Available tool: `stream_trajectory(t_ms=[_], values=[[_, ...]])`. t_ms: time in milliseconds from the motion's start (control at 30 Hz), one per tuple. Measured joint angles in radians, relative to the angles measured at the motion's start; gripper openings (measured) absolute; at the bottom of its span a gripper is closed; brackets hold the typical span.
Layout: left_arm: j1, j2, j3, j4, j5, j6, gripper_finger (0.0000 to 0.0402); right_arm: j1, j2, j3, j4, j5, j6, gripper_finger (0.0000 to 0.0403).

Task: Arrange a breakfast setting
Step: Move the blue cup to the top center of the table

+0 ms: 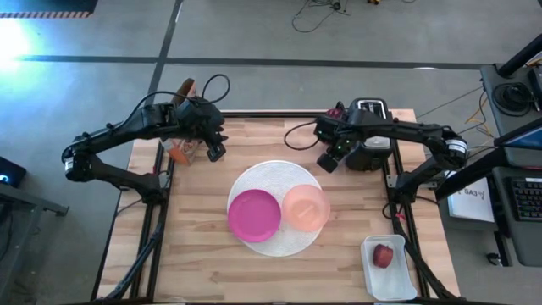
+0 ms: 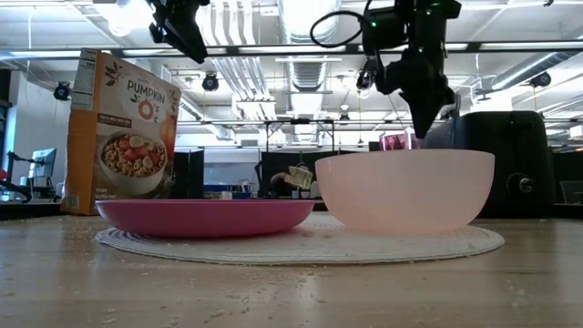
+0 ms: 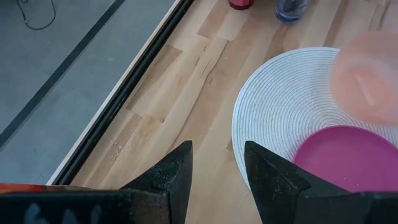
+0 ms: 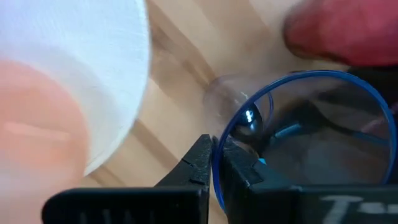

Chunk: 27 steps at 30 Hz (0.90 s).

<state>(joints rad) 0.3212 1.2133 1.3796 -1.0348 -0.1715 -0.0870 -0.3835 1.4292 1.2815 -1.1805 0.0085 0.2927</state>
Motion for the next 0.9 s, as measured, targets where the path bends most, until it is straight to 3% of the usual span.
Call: stream_trajectory(t_ms=[267, 533, 900], values=[[0.000, 0.000, 0.000, 0.001, 0.000, 0.000, 0.0129, 0.019, 0.000, 0.028, 0.037, -0.034, -0.083, 0.0009], [0.000, 0.000, 0.000, 0.003, 0.000, 0.000, 0.0129, 0.043, 0.000, 0.032, 0.193, -0.036, -0.249, 0.0009], [0.000, 0.000, 0.000, 0.002, 0.000, 0.000, 0.0129, 0.065, 0.018, 0.035, 0.437, -0.035, -0.570, 0.0009]])
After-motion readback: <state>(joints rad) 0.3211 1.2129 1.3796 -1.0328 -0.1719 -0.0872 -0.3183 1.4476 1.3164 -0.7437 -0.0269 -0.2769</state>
